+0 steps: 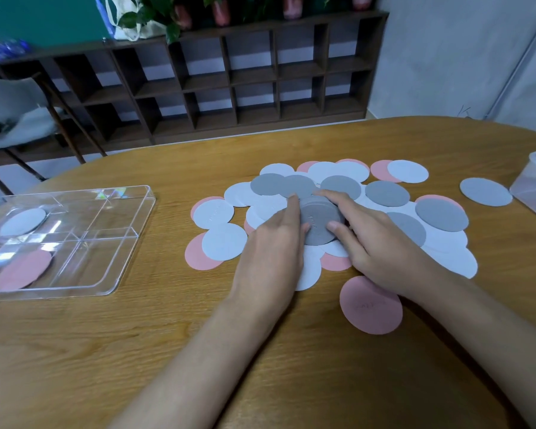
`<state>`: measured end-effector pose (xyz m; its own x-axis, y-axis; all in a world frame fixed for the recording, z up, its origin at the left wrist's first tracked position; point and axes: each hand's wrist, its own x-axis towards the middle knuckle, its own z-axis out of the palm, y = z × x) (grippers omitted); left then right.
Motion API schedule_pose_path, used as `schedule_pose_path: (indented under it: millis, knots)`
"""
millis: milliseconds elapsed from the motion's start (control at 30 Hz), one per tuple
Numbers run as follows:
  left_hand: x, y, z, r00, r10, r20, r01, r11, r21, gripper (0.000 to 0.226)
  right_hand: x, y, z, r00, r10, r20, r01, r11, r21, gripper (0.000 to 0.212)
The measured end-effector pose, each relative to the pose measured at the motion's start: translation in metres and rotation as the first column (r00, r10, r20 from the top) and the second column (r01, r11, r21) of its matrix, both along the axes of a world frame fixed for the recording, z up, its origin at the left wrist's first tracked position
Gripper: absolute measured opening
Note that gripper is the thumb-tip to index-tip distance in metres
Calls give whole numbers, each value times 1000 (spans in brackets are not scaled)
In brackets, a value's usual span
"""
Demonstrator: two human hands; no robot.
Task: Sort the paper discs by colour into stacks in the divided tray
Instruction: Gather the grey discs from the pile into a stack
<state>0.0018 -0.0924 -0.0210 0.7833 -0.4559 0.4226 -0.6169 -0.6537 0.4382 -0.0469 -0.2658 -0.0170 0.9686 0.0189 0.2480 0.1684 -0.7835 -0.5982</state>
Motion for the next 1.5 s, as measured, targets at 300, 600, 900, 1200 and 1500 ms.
schedule_pose_path:
  millis: [300, 600, 900, 1200, 1500]
  knots:
    - [13, 10, -4, 999, -32, 25, 34, 994, -107, 41, -3, -9, 7, 1000, -18, 22, 16, 996, 90, 20]
    - [27, 11, -10, 994, -106, -9, 106, 994, 28, 43, 8, -39, 2, 960, -257, 110, 239, 958, 157, 25]
    - [53, -6, 4, 993, -102, -55, 108, 988, 112, 53, 11, -40, 0, 947, -300, 117, 280, 946, 162, 25]
    - [66, -17, -2, 990, -93, -107, 114, 971, 209, 51, 13, -36, -3, 948, -308, 81, 295, 945, 144, 29]
    - [48, -1, 0, 996, -78, -45, 87, 965, 249, 33, 8, -31, 2, 960, -273, 62, 261, 952, 158, 28]
